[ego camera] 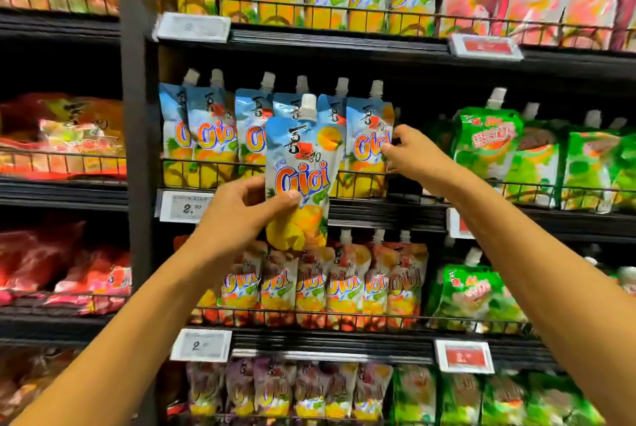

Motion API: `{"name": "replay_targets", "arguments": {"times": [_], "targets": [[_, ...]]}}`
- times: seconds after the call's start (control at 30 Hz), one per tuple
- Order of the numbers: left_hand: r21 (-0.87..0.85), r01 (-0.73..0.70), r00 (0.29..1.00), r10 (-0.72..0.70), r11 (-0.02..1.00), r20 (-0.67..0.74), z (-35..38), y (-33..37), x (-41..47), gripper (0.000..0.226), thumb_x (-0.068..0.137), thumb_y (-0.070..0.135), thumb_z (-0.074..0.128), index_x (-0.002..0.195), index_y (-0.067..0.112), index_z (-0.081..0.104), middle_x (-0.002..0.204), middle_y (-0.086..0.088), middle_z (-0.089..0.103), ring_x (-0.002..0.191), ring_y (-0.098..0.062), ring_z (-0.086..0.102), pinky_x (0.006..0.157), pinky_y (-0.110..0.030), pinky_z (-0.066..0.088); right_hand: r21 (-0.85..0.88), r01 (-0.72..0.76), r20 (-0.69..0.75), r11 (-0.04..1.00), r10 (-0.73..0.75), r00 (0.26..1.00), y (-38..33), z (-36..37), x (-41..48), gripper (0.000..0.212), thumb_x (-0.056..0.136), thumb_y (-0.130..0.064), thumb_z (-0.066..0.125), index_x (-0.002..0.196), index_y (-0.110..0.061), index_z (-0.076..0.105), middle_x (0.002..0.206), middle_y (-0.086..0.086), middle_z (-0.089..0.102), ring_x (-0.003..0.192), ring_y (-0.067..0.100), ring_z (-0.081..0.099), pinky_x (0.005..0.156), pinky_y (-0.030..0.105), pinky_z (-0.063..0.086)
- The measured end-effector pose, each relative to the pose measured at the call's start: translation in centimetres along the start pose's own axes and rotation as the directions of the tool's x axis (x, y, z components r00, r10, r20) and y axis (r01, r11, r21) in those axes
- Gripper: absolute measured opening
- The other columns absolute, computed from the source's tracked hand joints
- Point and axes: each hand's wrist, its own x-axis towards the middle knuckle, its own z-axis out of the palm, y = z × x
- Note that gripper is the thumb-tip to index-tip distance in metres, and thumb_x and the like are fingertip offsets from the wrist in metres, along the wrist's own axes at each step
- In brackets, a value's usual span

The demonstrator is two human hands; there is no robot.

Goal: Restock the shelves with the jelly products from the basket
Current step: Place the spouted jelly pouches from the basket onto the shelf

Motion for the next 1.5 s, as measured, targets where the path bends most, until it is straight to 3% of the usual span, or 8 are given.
{"name": "replay_targets", "arguments": {"times": [0.17, 0.27, 0.47, 0.63, 0.8, 0.9, 1.23, 1.5], "targets": [[0.066, -0.050, 0.999, 0.049, 0.997, 0.017, 1.3, 1.2, 0.9, 0.018, 0.082, 0.032, 0.073, 0.096, 0.021, 0.076, 0.093, 0.009, 0.077, 0.085, -0.003, 0.071, 0.065, -0.007, 0.049, -0.022, -0.005, -0.103, 1.000, 0.002, 0.995, 0.3, -0.1, -0.8, 0.017, 0.092, -0.005, 0.049, 0.084, 0.002, 0.062, 0.088, 0.015, 0.068, 0.084, 0.032, 0.064, 0.068, 0.034, 0.053], [0.082, -0.062, 0.998, 0.062, 0.995, 0.001, 2.4, 1.7, 1.7, 0.009, 0.084, 0.032, 0.072, 0.087, 0.024, 0.075, 0.083, 0.014, 0.076, 0.076, 0.004, 0.069, 0.060, -0.004, 0.047, 0.041, 0.203, -0.367, 0.978, -0.174, 0.914, 0.0, -1.0, -2.6, 0.017, 0.092, -0.013, 0.053, 0.100, -0.006, 0.067, 0.099, 0.007, 0.071, 0.092, 0.022, 0.066, 0.075, 0.029, 0.052], [0.003, -0.021, 1.000, 0.020, 1.000, 0.017, 4.7, 2.6, 3.0, 0.008, 0.084, 0.032, 0.072, 0.087, 0.025, 0.074, 0.083, 0.015, 0.076, 0.072, 0.006, 0.069, 0.053, -0.004, 0.046, 0.421, 0.166, 0.077, 0.891, -0.218, 0.973, -1.7, -1.6, -7.0, 0.019, 0.094, -0.035, 0.061, 0.102, -0.020, 0.071, 0.097, -0.002, 0.075, 0.089, 0.012, 0.069, 0.077, 0.031, 0.057], [-0.005, -0.087, 0.996, 0.087, 0.996, -0.011, 6.9, 3.0, 3.6, 0.016, 0.083, 0.029, 0.074, 0.097, 0.022, 0.073, 0.087, 0.011, 0.076, 0.080, 0.000, 0.071, 0.063, -0.009, 0.051, 0.483, 0.130, -0.051, 0.866, -0.120, 0.991, -2.1, -1.8, -7.5, 0.009, 0.090, -0.017, 0.068, 0.099, -0.014, 0.069, 0.099, 0.006, 0.074, 0.095, 0.024, 0.071, 0.080, 0.040, 0.059], [0.530, -0.264, 0.938, 0.342, 0.806, -0.054, 6.0, 1.5, 4.1, 0.033, 0.094, 0.036, 0.060, 0.122, 0.020, 0.067, 0.120, 0.004, 0.068, 0.114, -0.010, 0.059, 0.098, -0.029, 0.046, 0.335, 0.211, -0.458, 0.918, -0.037, 0.888, -1.0, -4.3, -5.3, 0.004, 0.089, -0.008, 0.067, 0.092, -0.011, 0.066, 0.086, 0.002, 0.068, 0.071, -0.003, 0.061, 0.064, 0.013, 0.049], [0.779, -0.258, 0.908, 0.419, 0.572, -0.008, 5.2, -0.5, 3.3, 0.036, 0.091, 0.025, 0.062, 0.127, 0.022, 0.062, 0.124, 0.000, 0.064, 0.121, -0.021, 0.050, 0.106, -0.038, 0.034, 0.235, 0.174, -0.555, 0.956, -0.015, 0.832, 0.1, -5.1, -4.2, 0.023, 0.091, -0.008, 0.062, 0.114, -0.006, 0.064, 0.109, 0.007, 0.068, 0.102, 0.017, 0.064, 0.091, 0.034, 0.053], [0.896, -0.299, 0.889, 0.437, 0.328, 0.137, 4.2, -2.7, 2.3, 0.065, 0.084, 0.027, 0.070, 0.144, 0.023, 0.044, 0.141, 0.003, 0.051, 0.133, -0.019, 0.043, 0.112, -0.038, 0.025, 0.279, 0.042, -0.378, 0.959, 0.070, 0.923, 1.0, -2.3, -2.8, 0.017, 0.098, -0.005, 0.050, 0.112, -0.012, 0.057, 0.105, 0.004, 0.063, 0.092, 0.017, 0.059, 0.077, 0.031, 0.052], [0.893, -0.304, 0.899, 0.410, 0.332, 0.153, 3.6, -3.5, 2.1, 0.070, 0.087, 0.030, 0.068, 0.149, 0.026, 0.035, 0.152, 0.008, 0.039, 0.144, -0.016, 0.031, 0.117, -0.039, 0.020, 0.211, -0.232, -0.192, 0.950, 0.273, 0.943, -0.1, -1.9, -2.2, 0.023, 0.089, 0.010, 0.036, 0.075, -0.008, 0.039, 0.071, 0.007, 0.038, 0.061, 0.015, 0.030, 0.051, 0.029, 0.017]]}}
